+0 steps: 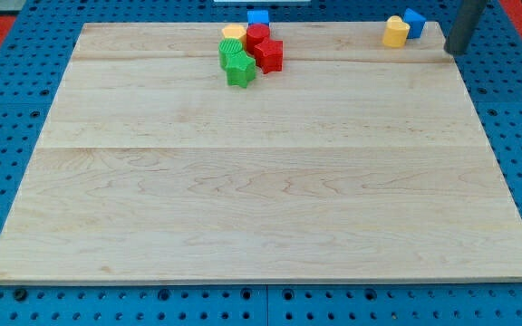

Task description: Slide blue triangle along with yellow heart left a bit

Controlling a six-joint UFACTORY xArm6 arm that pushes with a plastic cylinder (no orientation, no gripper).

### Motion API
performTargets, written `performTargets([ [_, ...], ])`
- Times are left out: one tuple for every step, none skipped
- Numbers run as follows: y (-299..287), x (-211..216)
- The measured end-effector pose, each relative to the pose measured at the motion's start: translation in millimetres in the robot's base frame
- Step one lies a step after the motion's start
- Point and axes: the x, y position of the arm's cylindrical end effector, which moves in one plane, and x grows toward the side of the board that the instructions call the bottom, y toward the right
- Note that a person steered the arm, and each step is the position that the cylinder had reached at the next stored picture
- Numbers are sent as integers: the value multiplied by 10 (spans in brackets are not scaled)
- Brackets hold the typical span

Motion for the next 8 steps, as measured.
performTargets([
  [33,-373],
  [-32,-498],
  [-66,-503],
  [-463,-499],
  [-913,-493],
  [-1389,-491],
  [-1744,-321],
  [-2003,-54],
])
